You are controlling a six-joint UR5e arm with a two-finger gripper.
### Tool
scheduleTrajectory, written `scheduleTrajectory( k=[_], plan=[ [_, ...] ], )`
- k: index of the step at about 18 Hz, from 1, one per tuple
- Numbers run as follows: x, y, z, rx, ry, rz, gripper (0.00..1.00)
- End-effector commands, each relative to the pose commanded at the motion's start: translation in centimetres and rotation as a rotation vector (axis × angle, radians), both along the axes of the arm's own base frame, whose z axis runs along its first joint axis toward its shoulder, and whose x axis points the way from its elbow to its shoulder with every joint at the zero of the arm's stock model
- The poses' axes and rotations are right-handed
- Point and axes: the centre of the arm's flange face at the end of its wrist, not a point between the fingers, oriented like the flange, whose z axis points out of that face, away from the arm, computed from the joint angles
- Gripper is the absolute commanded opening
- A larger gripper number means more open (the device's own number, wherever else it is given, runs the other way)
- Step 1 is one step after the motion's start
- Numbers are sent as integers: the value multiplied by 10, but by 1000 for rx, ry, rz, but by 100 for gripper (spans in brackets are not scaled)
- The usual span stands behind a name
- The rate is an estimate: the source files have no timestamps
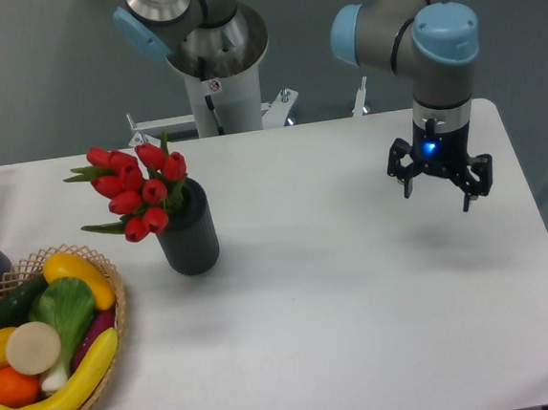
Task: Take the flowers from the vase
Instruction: 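Move the open gripper toward the red tulips in the black vase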
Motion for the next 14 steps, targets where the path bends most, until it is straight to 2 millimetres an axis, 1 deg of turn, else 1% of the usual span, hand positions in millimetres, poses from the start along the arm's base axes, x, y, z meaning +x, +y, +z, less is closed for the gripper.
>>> scheduleTrajectory(
  k=[4,5,6,9,11,12,13,14],
  plan=[
    [5,1,1,18,8,-4,100],
    [6,3,1,49,13,-10,100],
    [13,5,-3,92,-2,-22,100],
    [35,14,10,255,-30,-69,100],
    [48,19,11,334,-62,-101,100],
    [54,21,17,361,-63,-115,100],
    [62,24,22,382,-65,-127,100],
    [78,33,21,402,-84,-155,100]
  ],
)
